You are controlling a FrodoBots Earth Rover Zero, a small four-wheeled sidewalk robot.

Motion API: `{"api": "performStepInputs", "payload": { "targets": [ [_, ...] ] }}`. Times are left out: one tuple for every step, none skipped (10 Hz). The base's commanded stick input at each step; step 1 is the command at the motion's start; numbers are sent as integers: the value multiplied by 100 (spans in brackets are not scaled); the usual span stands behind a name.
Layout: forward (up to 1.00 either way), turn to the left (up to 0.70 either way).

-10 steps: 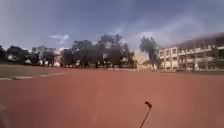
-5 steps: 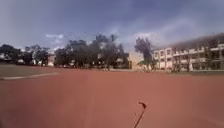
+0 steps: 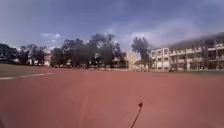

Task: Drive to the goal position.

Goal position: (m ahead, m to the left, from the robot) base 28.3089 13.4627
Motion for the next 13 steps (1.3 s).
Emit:
{"api": "performStepInputs", "payload": {
  "targets": [
    [70,0],
    [70,0],
    [70,0],
    [70,0],
    [70,0],
    [70,0],
    [70,0],
    [70,0],
    [70,0],
    [70,0],
    [70,0],
    [70,0],
    [70,0]
  ]
}}
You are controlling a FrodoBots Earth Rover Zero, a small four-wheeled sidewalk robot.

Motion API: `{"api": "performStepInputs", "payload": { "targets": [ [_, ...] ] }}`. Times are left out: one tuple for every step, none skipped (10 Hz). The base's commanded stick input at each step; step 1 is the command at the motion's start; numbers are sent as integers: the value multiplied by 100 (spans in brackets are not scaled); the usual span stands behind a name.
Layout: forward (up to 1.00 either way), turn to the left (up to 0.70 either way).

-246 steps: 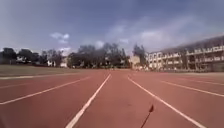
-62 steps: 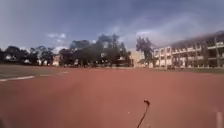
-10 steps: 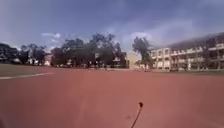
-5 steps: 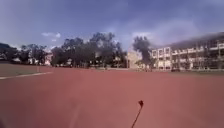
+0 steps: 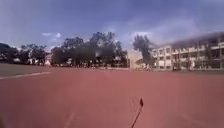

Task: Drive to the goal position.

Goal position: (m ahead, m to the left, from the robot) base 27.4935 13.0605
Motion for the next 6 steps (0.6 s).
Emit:
{"api": "performStepInputs", "payload": {
  "targets": [
    [70,0],
    [70,0],
    [70,0],
    [70,0],
    [70,0],
    [70,0]
  ]
}}
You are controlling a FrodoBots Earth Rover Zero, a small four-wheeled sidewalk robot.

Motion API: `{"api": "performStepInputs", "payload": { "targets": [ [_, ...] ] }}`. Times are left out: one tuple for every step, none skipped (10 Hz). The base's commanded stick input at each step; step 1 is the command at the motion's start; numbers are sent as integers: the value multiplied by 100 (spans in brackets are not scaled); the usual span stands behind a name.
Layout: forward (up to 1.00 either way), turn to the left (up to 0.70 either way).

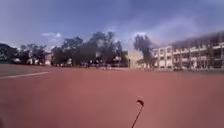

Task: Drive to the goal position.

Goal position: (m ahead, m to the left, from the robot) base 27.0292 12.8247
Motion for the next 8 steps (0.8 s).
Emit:
{"api": "performStepInputs", "payload": {
  "targets": [
    [70,0],
    [70,0],
    [70,0],
    [70,0],
    [70,0],
    [70,0],
    [70,0],
    [70,0]
  ]
}}
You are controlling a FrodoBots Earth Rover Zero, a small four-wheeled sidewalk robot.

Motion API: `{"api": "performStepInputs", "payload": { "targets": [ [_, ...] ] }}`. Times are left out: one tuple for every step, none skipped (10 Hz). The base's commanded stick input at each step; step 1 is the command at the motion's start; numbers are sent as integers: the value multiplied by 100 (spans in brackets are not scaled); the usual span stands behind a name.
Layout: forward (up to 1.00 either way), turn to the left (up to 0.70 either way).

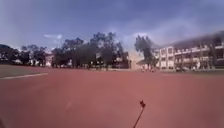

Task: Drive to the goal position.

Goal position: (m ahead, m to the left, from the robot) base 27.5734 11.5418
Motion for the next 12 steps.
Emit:
{"api": "performStepInputs", "payload": {
  "targets": [
    [70,0],
    [70,0],
    [70,0],
    [70,0],
    [70,0],
    [70,0],
    [70,0],
    [70,0],
    [70,0],
    [70,0],
    [70,0],
    [70,0]
  ]
}}
